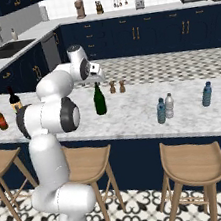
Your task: Move the plastic bottles in the middle to the plastics group, and the glass bottles in the middle to the glass group.
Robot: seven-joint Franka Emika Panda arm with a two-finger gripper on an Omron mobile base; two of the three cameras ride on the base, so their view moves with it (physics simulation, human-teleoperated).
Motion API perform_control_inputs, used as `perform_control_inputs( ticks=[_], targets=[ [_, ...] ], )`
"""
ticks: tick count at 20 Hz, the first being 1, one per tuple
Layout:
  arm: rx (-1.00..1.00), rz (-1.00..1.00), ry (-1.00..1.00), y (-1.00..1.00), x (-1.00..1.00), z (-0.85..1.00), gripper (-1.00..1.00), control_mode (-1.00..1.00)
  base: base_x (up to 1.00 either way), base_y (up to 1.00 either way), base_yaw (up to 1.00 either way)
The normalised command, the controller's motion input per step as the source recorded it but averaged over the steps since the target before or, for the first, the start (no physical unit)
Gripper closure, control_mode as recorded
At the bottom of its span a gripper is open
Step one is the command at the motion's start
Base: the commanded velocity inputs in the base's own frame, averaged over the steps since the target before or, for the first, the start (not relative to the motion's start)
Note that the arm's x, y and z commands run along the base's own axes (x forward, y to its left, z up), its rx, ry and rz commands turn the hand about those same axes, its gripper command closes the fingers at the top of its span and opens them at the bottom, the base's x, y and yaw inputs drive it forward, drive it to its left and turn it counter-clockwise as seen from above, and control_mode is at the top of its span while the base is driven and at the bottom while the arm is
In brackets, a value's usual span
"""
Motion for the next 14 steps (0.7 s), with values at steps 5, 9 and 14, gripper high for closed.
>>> perform_control_inputs(
  ticks=[5, 9, 14],
  targets=[
    [0.0, 0.03, 0.04, -0.01, 0.29, -0.31, -1.0, -1.0, 0.0, 0.0, 0.0],
    [0.0, 0.06, 0.0, -0.01, 0.21, -0.25, -1.0, -1.0, 0.0, 0.0, 0.0],
    [0.0, 0.07, 0.0, -0.09, 0.27, -0.12, -1.0, -1.0, 0.0, 0.0, 0.0]
  ],
)
